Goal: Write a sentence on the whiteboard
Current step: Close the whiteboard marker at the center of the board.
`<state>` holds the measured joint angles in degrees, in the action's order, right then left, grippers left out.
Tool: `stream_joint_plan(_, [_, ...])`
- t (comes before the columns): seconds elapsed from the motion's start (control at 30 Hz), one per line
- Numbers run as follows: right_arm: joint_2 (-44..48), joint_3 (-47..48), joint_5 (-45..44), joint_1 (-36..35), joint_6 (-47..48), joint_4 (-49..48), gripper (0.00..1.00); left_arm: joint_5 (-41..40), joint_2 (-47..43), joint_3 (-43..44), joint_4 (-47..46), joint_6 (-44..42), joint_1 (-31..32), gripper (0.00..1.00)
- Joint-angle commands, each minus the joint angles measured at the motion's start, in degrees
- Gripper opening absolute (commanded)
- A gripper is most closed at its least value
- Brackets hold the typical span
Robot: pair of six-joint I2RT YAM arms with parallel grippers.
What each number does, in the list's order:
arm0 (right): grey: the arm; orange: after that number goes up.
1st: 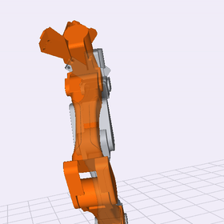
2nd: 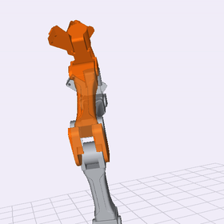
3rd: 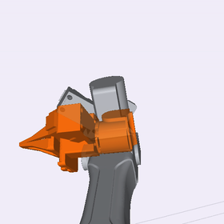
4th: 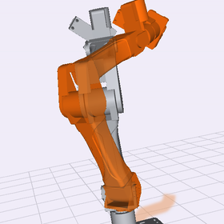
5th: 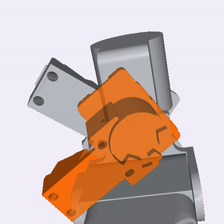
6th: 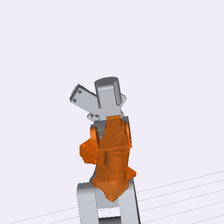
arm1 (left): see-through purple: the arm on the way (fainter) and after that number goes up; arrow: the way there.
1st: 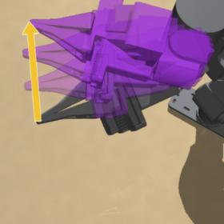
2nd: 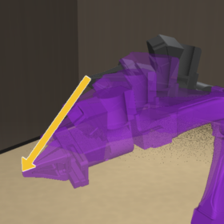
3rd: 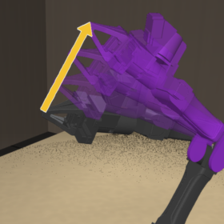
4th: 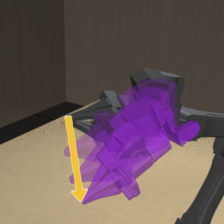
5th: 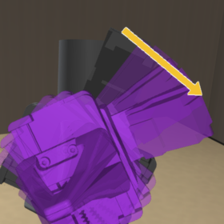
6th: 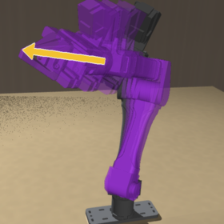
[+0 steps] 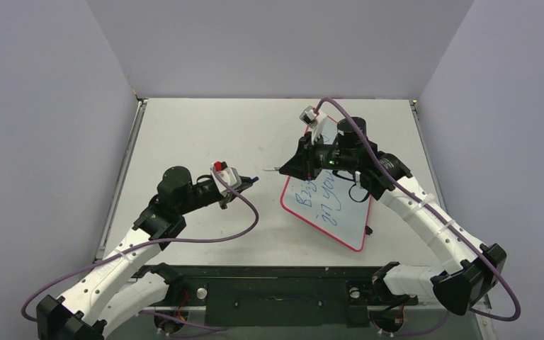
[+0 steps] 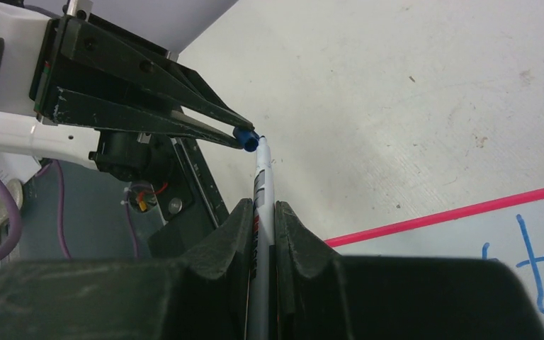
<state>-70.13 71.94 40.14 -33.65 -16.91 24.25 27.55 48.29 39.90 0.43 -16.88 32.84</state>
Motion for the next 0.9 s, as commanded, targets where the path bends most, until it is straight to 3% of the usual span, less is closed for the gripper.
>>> stream_joint_plan(0.0, [-0.92, 3.0, -1.15, -1.58, 3.38, 1.73, 0.0, 5.34, -2.03, -1.34, -6.51, 1.96, -0.94, 0.0])
stream_joint_plan(0.87, [-2.14, 4.68, -1.6, -4.57, 5.3, 4.3, 0.0, 6.72, -1.37, -1.93, -7.44, 2.84, -1.64, 0.0])
